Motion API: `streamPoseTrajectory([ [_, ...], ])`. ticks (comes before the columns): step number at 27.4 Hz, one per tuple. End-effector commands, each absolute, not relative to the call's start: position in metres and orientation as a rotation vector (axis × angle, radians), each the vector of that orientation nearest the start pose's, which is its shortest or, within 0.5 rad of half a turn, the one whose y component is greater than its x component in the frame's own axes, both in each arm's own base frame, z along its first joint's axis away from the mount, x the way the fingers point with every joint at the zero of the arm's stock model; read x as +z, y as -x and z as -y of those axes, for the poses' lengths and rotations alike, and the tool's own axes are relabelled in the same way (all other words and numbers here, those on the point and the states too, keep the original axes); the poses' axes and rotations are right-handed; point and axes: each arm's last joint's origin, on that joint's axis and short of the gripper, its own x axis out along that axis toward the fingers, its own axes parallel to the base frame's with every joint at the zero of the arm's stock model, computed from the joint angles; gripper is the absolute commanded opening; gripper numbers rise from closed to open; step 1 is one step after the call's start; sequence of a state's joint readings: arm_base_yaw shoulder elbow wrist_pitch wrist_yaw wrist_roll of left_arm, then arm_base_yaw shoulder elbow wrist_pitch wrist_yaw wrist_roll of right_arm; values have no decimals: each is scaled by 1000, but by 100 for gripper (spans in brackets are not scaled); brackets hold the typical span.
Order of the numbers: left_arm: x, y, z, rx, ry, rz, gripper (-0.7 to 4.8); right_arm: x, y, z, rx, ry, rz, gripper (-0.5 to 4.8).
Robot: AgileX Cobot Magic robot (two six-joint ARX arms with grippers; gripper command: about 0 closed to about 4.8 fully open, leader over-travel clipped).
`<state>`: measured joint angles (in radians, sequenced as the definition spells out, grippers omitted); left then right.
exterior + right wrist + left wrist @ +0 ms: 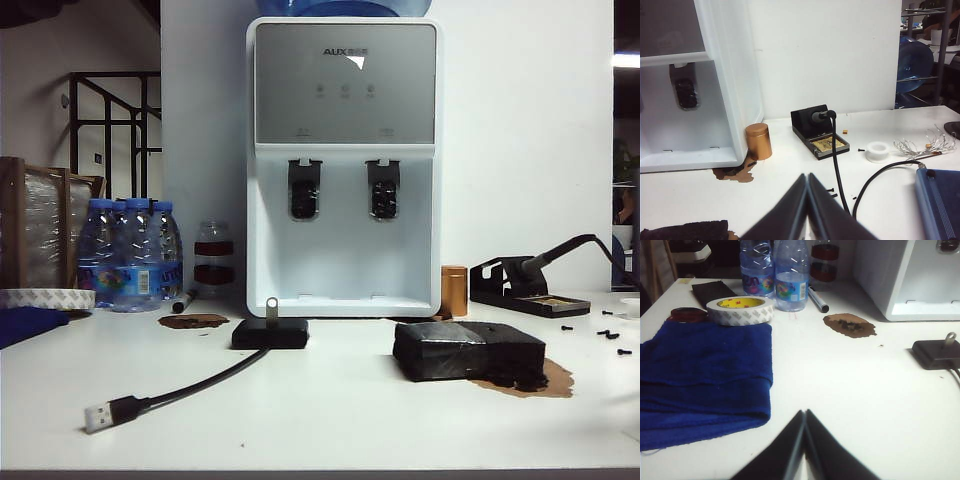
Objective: Take the USB flash drive out of the black sponge and insert it into the slot on top of the black USB adpator box.
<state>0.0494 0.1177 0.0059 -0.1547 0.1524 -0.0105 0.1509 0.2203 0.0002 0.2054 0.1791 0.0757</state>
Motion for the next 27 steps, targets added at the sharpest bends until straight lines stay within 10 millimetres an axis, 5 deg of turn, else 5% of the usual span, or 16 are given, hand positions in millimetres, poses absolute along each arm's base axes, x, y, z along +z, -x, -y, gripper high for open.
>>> streamPoseTrajectory([
  [1,143,-100,-1,-95,32,-247,-5,165,-110,-11,-30,-74,-4,-1],
  [8,156,-97,-1,-93,16,-88,-5,165,-110,-12,-19,-75,-6,-1],
  [27,156,-97,-1,-91,16,-89,-5,159,-107,-11,-10,-73,-62,-1],
])
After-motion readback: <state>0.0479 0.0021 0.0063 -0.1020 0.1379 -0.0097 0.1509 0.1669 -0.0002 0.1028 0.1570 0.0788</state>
